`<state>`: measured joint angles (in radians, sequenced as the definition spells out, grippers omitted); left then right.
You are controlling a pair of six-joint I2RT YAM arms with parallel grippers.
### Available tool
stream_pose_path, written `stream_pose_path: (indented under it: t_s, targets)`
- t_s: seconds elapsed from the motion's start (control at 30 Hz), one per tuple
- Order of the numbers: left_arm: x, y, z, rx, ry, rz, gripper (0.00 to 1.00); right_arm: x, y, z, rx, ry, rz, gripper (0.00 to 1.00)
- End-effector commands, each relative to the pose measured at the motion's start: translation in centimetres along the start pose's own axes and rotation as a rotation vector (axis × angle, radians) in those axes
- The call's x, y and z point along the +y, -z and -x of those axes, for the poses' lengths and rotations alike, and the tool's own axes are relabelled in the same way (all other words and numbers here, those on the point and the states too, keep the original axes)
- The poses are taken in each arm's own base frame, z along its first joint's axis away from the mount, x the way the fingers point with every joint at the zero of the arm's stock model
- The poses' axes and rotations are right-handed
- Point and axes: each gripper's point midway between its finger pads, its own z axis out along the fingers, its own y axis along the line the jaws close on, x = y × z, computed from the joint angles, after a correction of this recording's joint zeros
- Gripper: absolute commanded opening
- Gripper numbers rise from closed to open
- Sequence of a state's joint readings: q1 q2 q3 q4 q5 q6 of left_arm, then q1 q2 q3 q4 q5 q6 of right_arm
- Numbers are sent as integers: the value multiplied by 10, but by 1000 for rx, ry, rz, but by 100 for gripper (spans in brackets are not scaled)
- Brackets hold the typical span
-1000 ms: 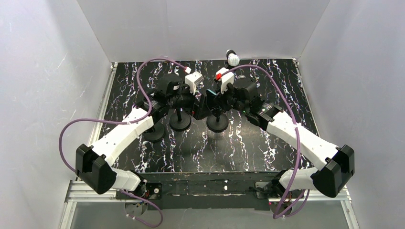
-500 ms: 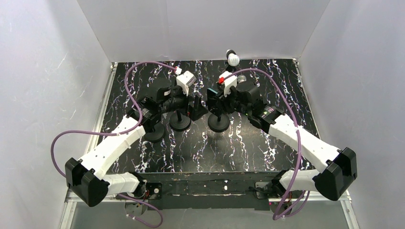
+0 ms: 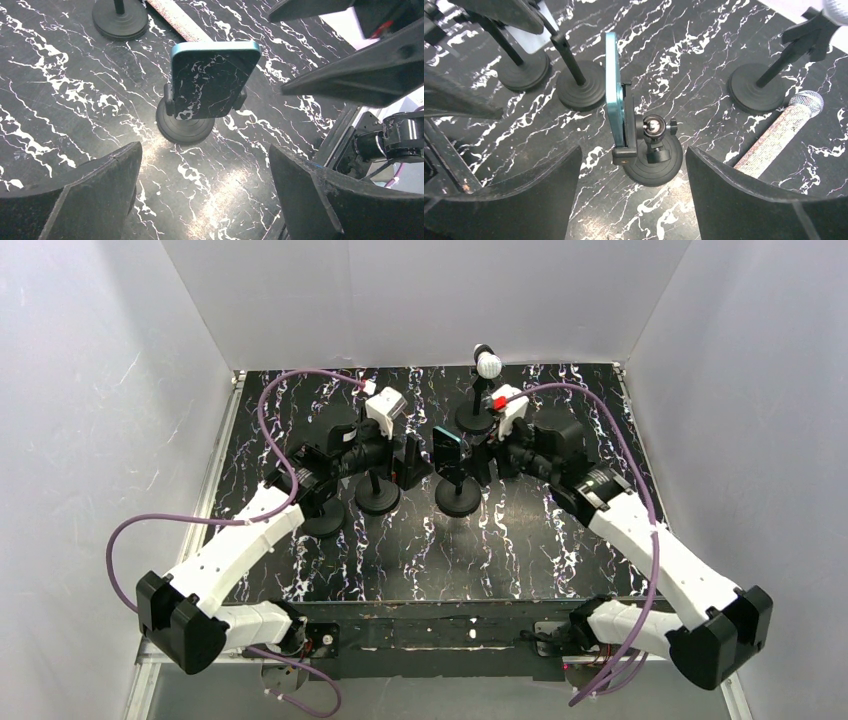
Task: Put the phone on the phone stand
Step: Install the phone on the phone stand, then reset both arms
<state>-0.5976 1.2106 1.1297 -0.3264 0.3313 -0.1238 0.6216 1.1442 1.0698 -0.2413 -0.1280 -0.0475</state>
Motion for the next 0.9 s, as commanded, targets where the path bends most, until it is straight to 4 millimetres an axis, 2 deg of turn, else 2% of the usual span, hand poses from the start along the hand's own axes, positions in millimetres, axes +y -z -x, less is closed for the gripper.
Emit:
stream_pose_path:
  t_s: [0.0,0.17,0.37,0.53,0.67,0.7,0.77,0.87]
  targets:
    - [4,13,17,-73,-11,36,100,1,20,25,-126,-53,63,84]
    - [20,16,26,-104,26,105,99,-29,41,27,-209,-176,40,86]
    - [55,31,50,-184,91,252,99,-94,64,1,-213,-365,-171,91]
    - [114,65,83,-287,192,472,99,-126,76,-25,-227,-478,-286,97]
    - [163,98,94,-356,231,620,99,-143,78,-45,-205,-527,-373,98]
    - [173,106,94,-371,237,651,99,-154,82,-52,-196,-546,-419,98]
    - [200,129,88,-404,253,747,99,-162,82,-64,-177,-573,-456,98]
    - [231,156,67,-445,311,866,99,-170,79,-81,-152,-582,-497,98]
